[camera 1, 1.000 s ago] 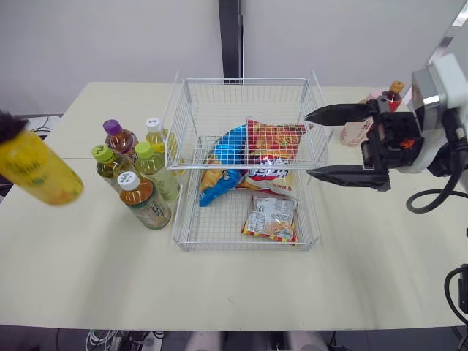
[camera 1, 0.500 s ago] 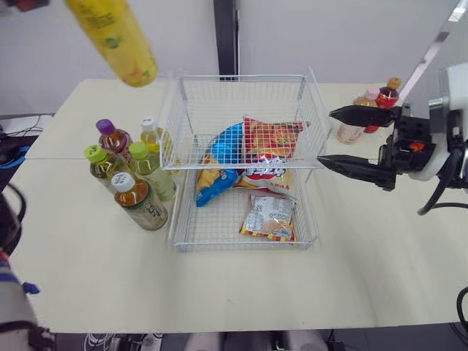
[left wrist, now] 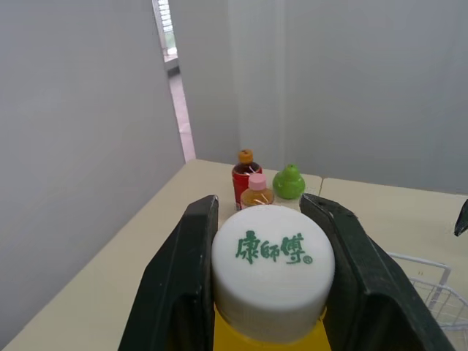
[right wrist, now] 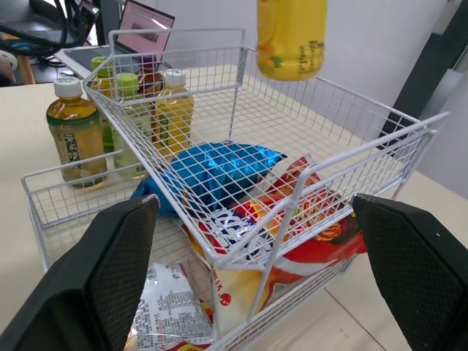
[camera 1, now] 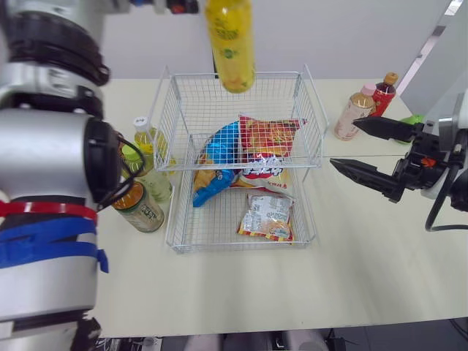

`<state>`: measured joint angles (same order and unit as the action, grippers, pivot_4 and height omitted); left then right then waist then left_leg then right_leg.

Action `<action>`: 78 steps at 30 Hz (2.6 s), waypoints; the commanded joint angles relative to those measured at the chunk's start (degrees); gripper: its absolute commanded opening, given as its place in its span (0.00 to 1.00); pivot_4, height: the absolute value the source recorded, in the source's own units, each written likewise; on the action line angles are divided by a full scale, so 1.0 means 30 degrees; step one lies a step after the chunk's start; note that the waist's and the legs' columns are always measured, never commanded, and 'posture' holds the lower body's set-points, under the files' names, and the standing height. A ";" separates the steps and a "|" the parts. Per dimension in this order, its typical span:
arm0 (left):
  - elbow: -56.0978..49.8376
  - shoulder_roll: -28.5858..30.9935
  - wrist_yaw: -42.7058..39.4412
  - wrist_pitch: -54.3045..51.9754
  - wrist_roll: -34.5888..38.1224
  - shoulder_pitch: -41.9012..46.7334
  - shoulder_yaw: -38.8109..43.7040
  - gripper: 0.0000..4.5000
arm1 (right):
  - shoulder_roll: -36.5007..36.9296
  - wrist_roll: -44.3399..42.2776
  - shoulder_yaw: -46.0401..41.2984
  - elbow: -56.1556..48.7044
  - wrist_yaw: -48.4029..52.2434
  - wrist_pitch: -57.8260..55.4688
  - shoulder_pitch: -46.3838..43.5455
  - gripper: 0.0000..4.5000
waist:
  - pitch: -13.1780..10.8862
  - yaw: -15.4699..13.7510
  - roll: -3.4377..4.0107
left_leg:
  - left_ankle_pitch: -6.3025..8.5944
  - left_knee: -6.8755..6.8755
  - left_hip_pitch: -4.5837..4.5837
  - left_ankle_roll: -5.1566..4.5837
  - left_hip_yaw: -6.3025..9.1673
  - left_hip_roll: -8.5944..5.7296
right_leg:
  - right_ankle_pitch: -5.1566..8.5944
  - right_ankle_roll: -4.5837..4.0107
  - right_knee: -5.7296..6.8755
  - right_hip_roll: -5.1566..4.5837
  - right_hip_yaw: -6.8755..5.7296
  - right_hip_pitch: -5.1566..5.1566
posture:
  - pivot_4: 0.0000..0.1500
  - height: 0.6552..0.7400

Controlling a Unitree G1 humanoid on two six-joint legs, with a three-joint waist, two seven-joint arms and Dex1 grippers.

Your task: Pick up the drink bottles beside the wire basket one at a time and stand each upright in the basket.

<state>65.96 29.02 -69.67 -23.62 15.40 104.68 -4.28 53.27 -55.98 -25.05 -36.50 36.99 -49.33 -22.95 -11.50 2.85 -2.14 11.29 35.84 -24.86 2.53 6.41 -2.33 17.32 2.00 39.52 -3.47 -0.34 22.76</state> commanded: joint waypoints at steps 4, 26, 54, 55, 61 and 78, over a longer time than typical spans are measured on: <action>0.1131 -0.1861 0.1916 0.2516 -0.0574 0.0228 0.1439 0.30 | -0.0024 -0.1125 -0.0947 -0.1112 -0.2060 0.0185 0.0049 1.00 | -0.0001 0.0001 -0.0002 | 0.0002 0.0031 0.0001 -0.0004 -0.0006 -0.0001 | 0.0001 0.0002 0.0072 -0.0002 0.0008 0.0026 | 1.00 1.00; 0.2355 -0.3731 0.2705 0.3361 -0.2638 0.0539 0.2656 0.74 | 0.0024 -0.1198 0.0398 -0.1145 -0.3675 0.0747 -0.0285 1.00 | 0.0001 -0.0008 0.0001 | -0.0001 0.0081 0.0006 -0.0004 -0.0030 -0.0014 | 0.0005 0.0009 0.0157 -0.0003 0.0029 0.0042 | 1.00 1.00; -1.6327 1.0898 -0.1042 -0.8742 -0.0001 -1.1280 0.6107 0.99 | 0.0126 0.1810 0.5367 0.4077 0.4291 0.3165 -0.5470 1.00 | 0.0007 0.0380 0.0025 | -0.0004 0.0078 0.0045 0.0000 -0.0064 0.0046 | 0.0003 0.0004 0.0250 0.0066 0.0233 0.0135 | 1.00 1.00; -1.7086 1.1448 -0.0957 -0.9101 0.0372 -1.2371 0.6845 0.99 | 0.0009 0.2047 0.5691 0.4419 0.4754 0.3341 -0.5808 1.00 | 0.0007 0.0389 0.0023 | -0.0004 0.0083 0.0044 0.0000 -0.0068 0.0057 | 0.0003 0.0004 0.0257 0.0079 0.0236 0.0143 | 1.00 1.00; -1.9994 1.3601 -0.1134 -1.0698 0.1971 -1.9811 1.2392 0.99 | -0.0769 0.2865 0.6954 0.5857 0.6761 0.3802 -0.7350 1.00 | 0.0010 0.0348 0.0023 | -0.0002 0.0099 0.0071 -0.0003 -0.0093 0.0061 | 0.0004 0.0003 0.0309 0.0080 0.0302 0.0150 | 1.00 1.00; -2.4249 0.9369 0.0682 -1.0620 0.2882 -3.4768 2.2591 0.99 | -0.3980 0.4588 0.9661 0.6674 0.8706 0.4143 -1.0143 1.00 | 0.0027 -0.0191 -0.0001 | 0.0001 0.0081 0.0166 0.0005 -0.0168 0.0197 | -0.0058 -0.0105 0.0311 0.0079 0.0374 0.0140 | 1.00 1.00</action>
<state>-3.57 57.69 -69.83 -55.68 22.21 0.22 61.88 41.65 -43.02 3.95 -15.86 63.54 -37.94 -51.80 -11.42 2.28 -2.14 11.29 36.09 -24.36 2.56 5.89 -1.68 17.09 1.62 40.42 -3.20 0.78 23.17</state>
